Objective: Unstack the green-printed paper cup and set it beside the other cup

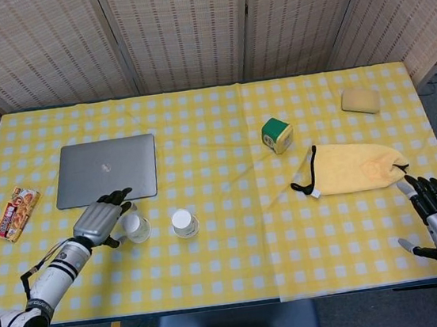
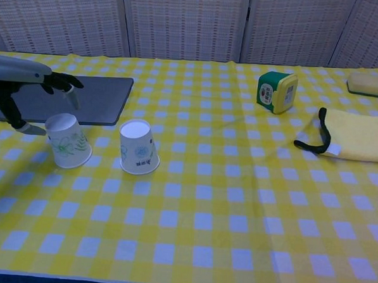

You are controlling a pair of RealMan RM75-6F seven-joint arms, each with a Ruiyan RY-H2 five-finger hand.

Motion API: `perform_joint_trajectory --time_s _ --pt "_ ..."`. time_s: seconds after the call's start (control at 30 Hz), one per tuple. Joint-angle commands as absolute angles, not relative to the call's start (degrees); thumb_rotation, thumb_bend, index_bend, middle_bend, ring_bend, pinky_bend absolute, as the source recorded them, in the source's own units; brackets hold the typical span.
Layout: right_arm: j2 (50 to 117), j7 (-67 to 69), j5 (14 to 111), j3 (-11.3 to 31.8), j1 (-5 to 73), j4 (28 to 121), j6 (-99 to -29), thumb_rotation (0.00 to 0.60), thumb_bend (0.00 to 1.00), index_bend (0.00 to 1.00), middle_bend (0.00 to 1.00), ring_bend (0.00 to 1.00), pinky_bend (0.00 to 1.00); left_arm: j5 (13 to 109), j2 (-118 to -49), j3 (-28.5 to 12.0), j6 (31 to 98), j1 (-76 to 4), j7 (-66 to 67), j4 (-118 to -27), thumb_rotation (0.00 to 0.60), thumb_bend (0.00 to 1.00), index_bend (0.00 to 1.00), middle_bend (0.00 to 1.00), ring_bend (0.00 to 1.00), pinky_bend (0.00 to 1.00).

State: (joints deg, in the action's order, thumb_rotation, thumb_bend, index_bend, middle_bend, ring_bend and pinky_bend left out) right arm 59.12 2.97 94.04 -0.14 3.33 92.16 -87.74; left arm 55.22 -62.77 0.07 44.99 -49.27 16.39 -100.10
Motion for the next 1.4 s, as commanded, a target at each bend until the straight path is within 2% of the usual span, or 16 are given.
perform_joint_trajectory --time_s 0.03,0.2,0.33,0.57,0.7,0.73,0.87,1.03,1.17,1.4 --pt "59.1 3.1 94.1 -0.2 3.3 92.1 -87.8 0.600 0.15 0.00 0.00 0.00 0.00 55.5 -62.3 -0.3 45.1 -49.0 16.0 -100.8 0.600 0.32 0.19 0.00 0.00 0.16" --pt "59.0 3.3 94.7 -0.3 3.2 92.0 -88.2 0.600 0.15 0.00 0.00 0.00 0.00 56.5 -59.4 -1.0 47.0 -48.1 15.9 -104.5 0.600 0.32 0.15 0.00 0.00 0.16" --pt "58.9 3.6 95.1 -0.4 3.0 91.9 -88.8 0.600 0.15 0.00 0.00 0.00 0.00 57.6 -54.6 -1.0 50.7 -46.4 17.3 -110.2 0.600 0.32 0.14 0.00 0.00 0.16" --pt "58.8 4.1 96.5 -1.0 2.7 91.7 -89.4 0.600 0.15 0.00 0.00 0.00 0.00 65.9 -46.7 1.4 62.7 -37.5 17.0 -120.0 0.600 0.32 0.02 0.00 0.00 0.16" --pt "58.8 4.1 96.9 -1.2 2.7 91.7 -89.4 0.600 0.15 0.00 0.00 0.00 0.00 72.4 -44.9 3.7 68.9 -31.5 14.7 -121.5 0.600 0.32 0.00 0.00 0.00 0.16" --pt "58.8 4.1 97.2 -1.4 2.7 91.8 -89.3 0.600 0.15 0.00 0.00 0.00 0.00 74.8 -44.2 4.8 72.2 -28.7 13.9 -121.6 0.600 0.32 0.00 0.00 0.00 0.16" --pt "58.9 3.7 97.9 -1.8 2.6 91.9 -89.5 0.600 0.15 0.00 0.00 0.00 0.00 81.3 -44.9 7.0 81.2 -21.3 13.9 -119.6 0.600 0.32 0.00 0.00 0.00 0.16" --pt "59.2 3.0 98.4 -2.0 2.3 92.0 -89.8 0.600 0.15 0.00 0.00 0.00 0.00 85.8 -50.2 8.0 91.4 -12.8 13.4 -113.3 0.600 0.32 0.00 0.00 0.00 0.16" --pt "59.6 1.9 98.7 -2.3 2.2 92.2 -89.9 0.600 0.15 0.00 0.00 0.00 0.00 87.6 -55.0 7.8 95.3 -8.7 9.5 -106.0 0.600 0.32 0.00 0.00 0.00 0.16" --pt "60.4 -0.2 97.9 -2.1 1.5 92.9 -90.2 0.600 0.15 0.00 0.00 0.00 0.00 87.3 -60.8 5.8 97.5 -5.3 7.9 -95.9 0.600 0.32 0.01 0.00 0.00 0.16"
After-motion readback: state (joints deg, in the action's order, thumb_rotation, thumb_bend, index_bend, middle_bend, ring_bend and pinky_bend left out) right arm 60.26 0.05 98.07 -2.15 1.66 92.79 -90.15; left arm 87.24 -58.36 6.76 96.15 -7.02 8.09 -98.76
